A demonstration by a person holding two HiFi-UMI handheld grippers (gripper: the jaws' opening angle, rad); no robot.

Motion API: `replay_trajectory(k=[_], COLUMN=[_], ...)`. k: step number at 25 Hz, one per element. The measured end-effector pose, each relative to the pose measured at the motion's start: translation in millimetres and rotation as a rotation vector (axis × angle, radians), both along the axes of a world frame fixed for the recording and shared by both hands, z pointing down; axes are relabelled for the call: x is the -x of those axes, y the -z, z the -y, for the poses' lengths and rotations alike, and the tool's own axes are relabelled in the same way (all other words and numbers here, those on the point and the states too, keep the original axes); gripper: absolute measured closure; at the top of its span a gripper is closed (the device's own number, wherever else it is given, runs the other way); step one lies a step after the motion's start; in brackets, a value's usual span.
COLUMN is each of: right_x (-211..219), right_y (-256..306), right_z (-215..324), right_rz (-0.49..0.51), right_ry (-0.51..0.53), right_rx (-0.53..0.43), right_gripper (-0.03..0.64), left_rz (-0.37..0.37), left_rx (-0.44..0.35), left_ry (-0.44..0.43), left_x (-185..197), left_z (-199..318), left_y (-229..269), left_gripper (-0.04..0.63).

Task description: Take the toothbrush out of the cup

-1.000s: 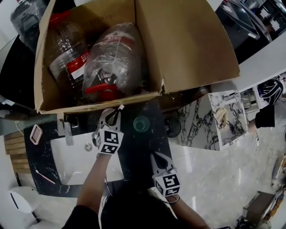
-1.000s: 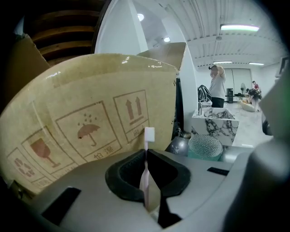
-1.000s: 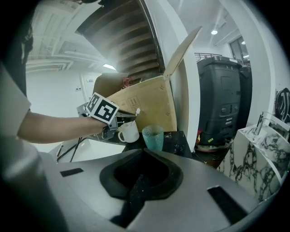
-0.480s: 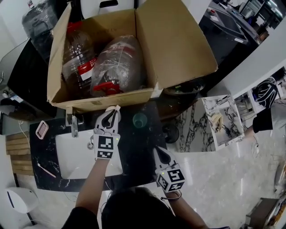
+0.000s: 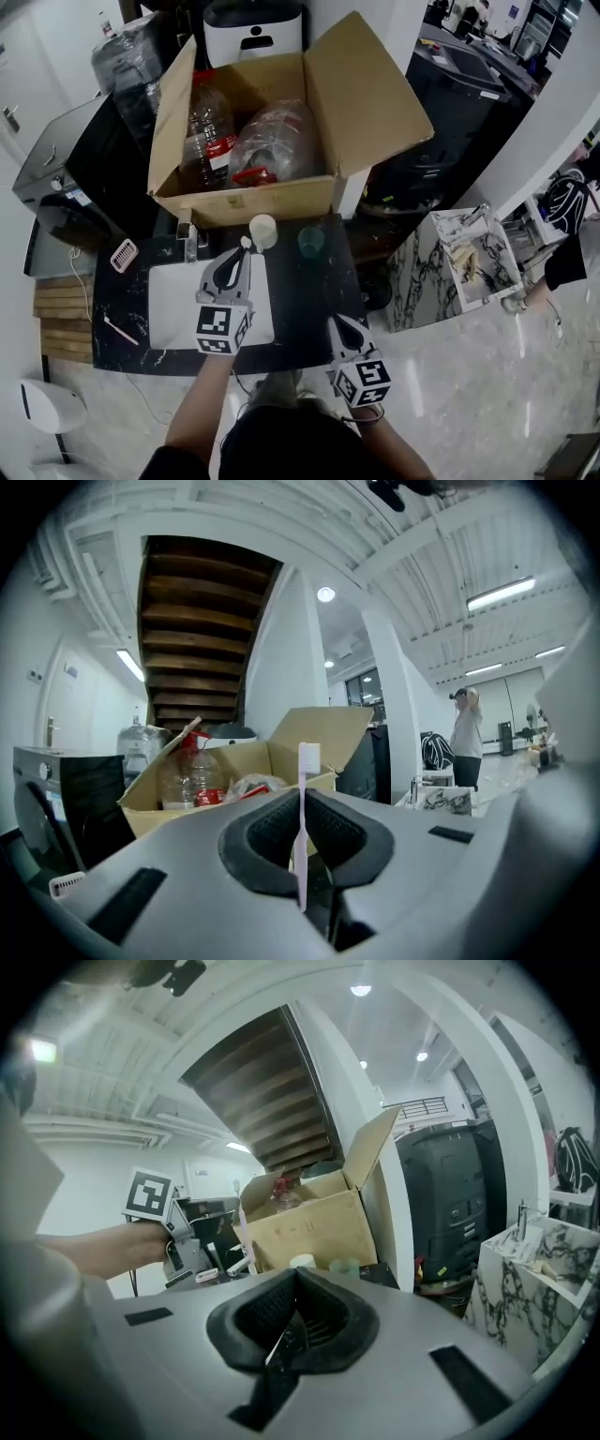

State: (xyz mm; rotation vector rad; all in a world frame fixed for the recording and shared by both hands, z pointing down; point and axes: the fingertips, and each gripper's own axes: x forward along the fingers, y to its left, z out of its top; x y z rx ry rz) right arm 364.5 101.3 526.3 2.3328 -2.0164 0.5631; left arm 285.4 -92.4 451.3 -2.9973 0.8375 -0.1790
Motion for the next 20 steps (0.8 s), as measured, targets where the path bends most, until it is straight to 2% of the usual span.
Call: replay_trajectory(k=[3, 7, 12, 20], right_x=[24, 59, 105, 189], right_y=[-2, -10, -13, -6], right_z=[-16, -24, -29, 13], right_rz=[0.024, 0.046, 0.024, -0.014], right_ry=[0.022, 0.078, 0.14, 0.208], right_rx=[-0.019, -0.021, 0.001, 0.031], right_gripper=[0.603, 0.603, 0.603, 0.603], left_rz=[-0.03, -0.03, -0.035, -0.064], left_rx=[0.009, 0.01, 0.059, 0.154], left_ry=[0.028, 0.087, 0.131, 0.17], left_x=[40, 91, 145, 243], left_z=[-18, -34, -51, -42], left_y=[4, 4, -8, -31], left_gripper=[0.555, 0.555, 0.555, 0.555])
